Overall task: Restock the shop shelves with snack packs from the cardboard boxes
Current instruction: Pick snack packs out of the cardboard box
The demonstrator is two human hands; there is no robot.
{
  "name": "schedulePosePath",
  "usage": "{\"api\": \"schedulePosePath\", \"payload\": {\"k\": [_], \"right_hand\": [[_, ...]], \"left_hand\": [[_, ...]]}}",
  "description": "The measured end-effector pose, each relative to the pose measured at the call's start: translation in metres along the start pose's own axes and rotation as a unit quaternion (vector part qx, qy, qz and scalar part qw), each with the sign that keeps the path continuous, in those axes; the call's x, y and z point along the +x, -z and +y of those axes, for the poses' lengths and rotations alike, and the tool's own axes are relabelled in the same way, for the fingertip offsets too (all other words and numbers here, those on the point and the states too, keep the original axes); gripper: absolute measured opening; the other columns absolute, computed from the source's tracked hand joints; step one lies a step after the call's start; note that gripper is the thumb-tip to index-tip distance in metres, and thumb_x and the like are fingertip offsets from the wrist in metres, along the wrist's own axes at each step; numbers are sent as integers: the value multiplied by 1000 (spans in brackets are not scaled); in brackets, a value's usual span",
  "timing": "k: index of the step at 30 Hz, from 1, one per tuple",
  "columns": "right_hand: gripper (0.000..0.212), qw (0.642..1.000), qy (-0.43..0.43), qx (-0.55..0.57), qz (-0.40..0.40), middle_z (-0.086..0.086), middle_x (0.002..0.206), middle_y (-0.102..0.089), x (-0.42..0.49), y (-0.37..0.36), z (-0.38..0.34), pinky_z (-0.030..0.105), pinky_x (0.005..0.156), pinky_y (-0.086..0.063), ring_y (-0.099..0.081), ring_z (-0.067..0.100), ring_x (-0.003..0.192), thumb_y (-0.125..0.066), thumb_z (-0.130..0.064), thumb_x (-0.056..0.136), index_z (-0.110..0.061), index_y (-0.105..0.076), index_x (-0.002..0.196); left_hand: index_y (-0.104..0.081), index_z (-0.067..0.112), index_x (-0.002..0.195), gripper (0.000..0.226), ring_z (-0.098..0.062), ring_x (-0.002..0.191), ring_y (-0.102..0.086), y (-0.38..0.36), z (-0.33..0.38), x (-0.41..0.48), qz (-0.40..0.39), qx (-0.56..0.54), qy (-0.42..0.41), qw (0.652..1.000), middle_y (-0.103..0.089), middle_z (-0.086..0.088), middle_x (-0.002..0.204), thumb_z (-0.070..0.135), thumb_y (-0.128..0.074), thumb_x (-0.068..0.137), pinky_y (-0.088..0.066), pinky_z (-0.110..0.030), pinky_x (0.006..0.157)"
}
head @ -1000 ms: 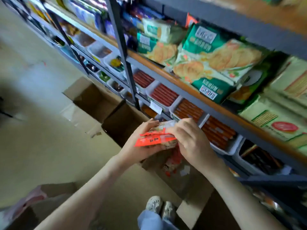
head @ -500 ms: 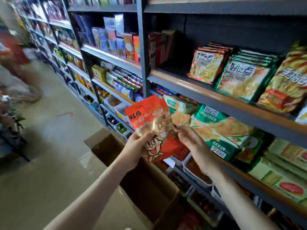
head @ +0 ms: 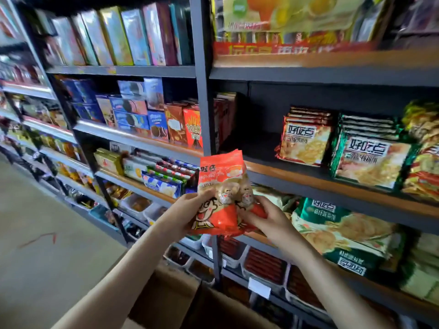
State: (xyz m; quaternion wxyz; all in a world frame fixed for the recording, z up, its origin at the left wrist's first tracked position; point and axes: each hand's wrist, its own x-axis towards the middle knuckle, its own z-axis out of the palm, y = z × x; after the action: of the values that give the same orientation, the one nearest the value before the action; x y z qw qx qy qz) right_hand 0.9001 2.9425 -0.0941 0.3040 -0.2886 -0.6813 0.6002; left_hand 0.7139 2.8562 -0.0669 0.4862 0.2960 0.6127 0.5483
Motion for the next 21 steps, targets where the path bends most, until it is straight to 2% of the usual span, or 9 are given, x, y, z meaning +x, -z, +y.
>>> {"api": "schedulePosePath", "payload": {"k": [1,3,4,6,10,12,14,18,21], "right_hand": [[31,1000,-8,8,20,-3,108,-69,4,2,-1,15,69,-52,-67,0,88,-71,-25,85,-27,-58,114],[35,997,-23,-8,74,-12,113,-65,13,14,-3,17,80,-49,-64,-1,94,-72,-34,84,-36,-54,114],[35,995,-26,-23,97,-17,114,-61,19,22,-6,22,87,-46,-61,1,97,-72,-39,82,-41,-52,110],[32,992,-22,-35,118,-22,111,-56,34,38,-14,25,88,-40,-54,-4,95,-73,-37,82,-42,-48,102],[42,987,16,-18,158,-17,106,-62,80,59,-36,10,71,-44,-56,-5,90,-75,-23,83,-33,-47,113],[45,982,30,5,185,-9,110,-64,108,68,-39,18,84,-46,-61,9,101,-76,-18,82,-28,-50,117],[46,983,28,6,183,-5,114,-64,137,76,-40,28,94,-42,-59,16,106,-76,-18,81,-24,-51,118],[51,988,-9,-41,151,-1,127,-56,196,86,-36,30,98,-39,-52,18,111,-78,-23,79,-23,-46,118],[85,982,-65,-110,143,0,144,-43,237,83,-31,36,108,-32,-40,24,132,-77,-39,79,-16,-30,145]], "left_hand": [[-64,4,96,30,-22,60,-68,0,6,8,-4,1,2,1000,-73,-13,80,33,-63,92,-57,-31,59],[-63,5,89,24,-19,55,-68,-1,17,29,7,-5,-17,1000,-73,-10,73,30,-63,92,-56,-28,54],[-62,6,90,24,-19,55,-68,-3,22,40,19,-7,-34,999,-73,-9,72,30,-63,92,-57,-28,53],[-62,6,96,26,-22,64,-71,-7,34,61,47,-25,-79,995,-75,-10,80,32,-64,91,-58,-32,60],[-62,18,100,22,-22,80,-72,-16,51,91,103,-18,-180,978,-74,-10,95,36,-68,87,-58,-39,76],[-62,21,100,18,-17,79,-73,-18,58,97,122,-14,-221,967,-74,-6,93,34,-68,88,-58,-35,73],[-62,18,106,24,-19,82,-73,-17,64,103,127,-28,-239,962,-74,-5,94,34,-67,88,-58,-35,74],[-62,21,109,29,-19,89,-72,-11,70,115,154,-46,-293,943,-74,0,96,36,-67,85,-58,-35,75],[-62,26,105,19,-18,90,-72,0,76,121,199,-76,-323,922,-74,3,95,32,-66,87,-58,-32,73]]}}
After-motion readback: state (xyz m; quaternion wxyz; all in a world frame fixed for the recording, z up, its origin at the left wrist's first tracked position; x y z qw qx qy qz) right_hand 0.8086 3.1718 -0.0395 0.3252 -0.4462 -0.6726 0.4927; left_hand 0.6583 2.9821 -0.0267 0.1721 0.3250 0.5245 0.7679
